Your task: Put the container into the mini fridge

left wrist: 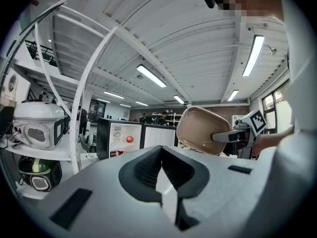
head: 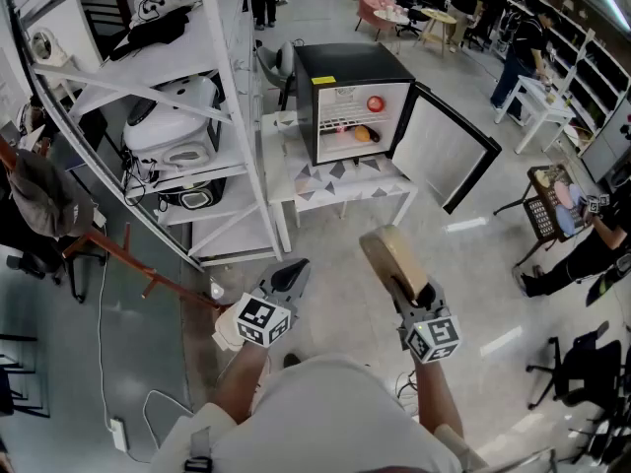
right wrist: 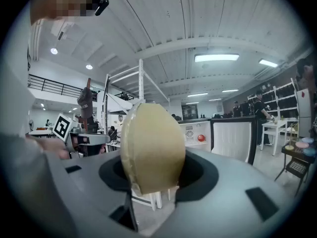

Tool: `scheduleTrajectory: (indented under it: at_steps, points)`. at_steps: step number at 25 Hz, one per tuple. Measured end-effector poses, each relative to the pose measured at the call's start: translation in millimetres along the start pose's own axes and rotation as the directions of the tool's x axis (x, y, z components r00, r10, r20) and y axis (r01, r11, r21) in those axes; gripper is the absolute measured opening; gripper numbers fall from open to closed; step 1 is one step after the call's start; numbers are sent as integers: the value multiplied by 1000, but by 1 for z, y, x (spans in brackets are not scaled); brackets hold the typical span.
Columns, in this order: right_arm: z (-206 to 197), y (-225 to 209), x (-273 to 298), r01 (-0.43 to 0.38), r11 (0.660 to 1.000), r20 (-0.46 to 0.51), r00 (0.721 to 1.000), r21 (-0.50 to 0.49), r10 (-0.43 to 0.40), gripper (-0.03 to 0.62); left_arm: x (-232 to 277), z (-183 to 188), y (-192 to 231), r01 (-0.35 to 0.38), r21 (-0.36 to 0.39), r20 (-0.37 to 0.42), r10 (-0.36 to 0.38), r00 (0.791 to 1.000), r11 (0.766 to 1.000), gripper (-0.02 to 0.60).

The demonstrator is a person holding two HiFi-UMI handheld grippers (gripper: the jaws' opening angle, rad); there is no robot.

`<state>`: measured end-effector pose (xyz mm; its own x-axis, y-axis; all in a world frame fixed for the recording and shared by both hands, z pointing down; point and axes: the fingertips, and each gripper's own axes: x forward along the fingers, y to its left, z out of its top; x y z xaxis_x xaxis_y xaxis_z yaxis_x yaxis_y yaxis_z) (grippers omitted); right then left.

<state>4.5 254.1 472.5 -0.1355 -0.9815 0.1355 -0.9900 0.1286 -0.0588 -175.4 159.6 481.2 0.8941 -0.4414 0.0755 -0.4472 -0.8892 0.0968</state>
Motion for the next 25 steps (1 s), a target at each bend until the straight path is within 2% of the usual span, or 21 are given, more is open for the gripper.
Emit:
scheduleTrajectory:
  at_steps: [9,15,25]
  points:
    - [1,-6,-3,-4,1000,9,1000,6,4,210,5,1,-6,-3,2,2,3,1000,1000,5]
    - [0,-15,-8,-13,998,26,1000,56,11,210,7,-1,-11,-14,7,-5,14,1000,1000,5]
    - [-4,-38,-26,-38,998,25,999,40,37,209,17,-7,-34,-53,3,-16,53,998,999,5]
